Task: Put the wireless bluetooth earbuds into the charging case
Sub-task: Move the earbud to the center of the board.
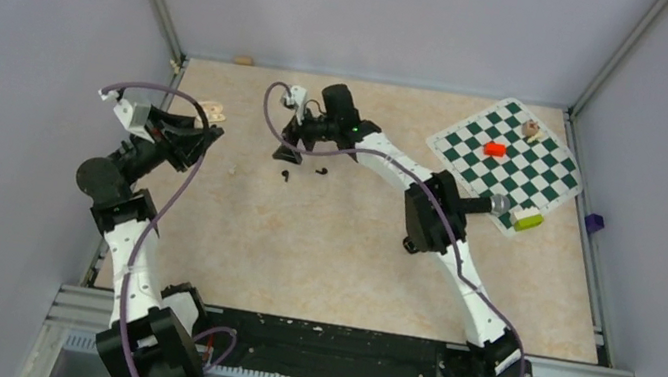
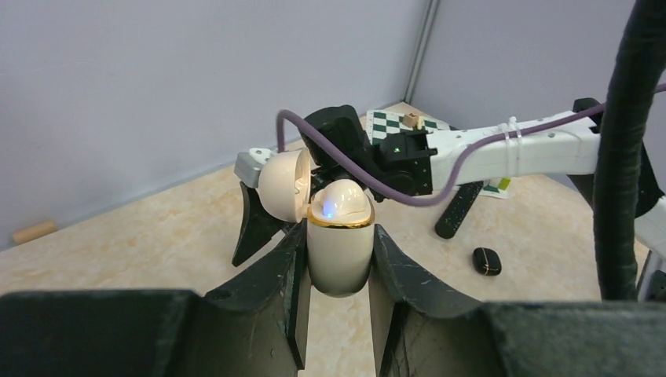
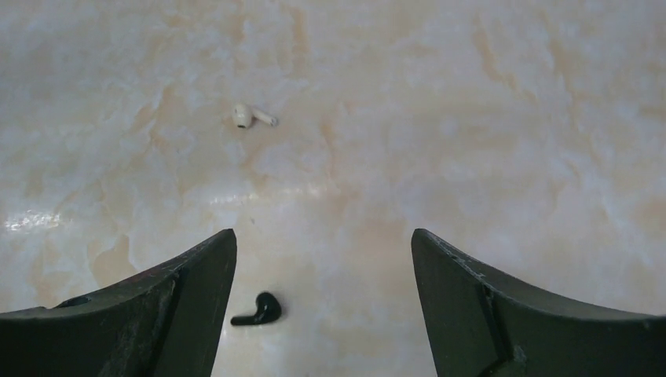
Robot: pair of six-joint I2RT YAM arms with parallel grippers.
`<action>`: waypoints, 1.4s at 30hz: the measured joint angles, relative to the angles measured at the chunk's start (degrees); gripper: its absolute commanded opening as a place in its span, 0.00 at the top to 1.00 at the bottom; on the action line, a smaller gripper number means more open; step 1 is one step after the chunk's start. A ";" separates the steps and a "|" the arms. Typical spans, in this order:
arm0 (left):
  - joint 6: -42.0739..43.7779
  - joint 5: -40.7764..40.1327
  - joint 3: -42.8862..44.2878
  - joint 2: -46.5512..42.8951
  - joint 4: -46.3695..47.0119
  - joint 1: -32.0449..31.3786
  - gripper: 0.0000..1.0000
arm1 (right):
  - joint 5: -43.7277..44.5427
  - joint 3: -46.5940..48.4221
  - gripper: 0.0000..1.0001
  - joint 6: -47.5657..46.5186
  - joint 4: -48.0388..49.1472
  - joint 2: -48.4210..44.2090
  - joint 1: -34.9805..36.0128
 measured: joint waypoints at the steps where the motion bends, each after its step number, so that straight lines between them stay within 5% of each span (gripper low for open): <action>1: -0.04 -0.20 -0.28 -0.09 0.20 0.57 1.00 | -0.83 -0.02 0.18 -3.10 1.68 0.00 0.74; 19: 0.50 -0.76 -1.66 -0.04 0.11 3.61 1.00 | 9.18 -0.13 0.24 -13.25 32.83 7.04 11.32; 42: 1.70 -0.33 -2.95 0.66 0.31 3.67 1.00 | 22.99 -2.03 0.27 -24.17 36.87 10.16 17.53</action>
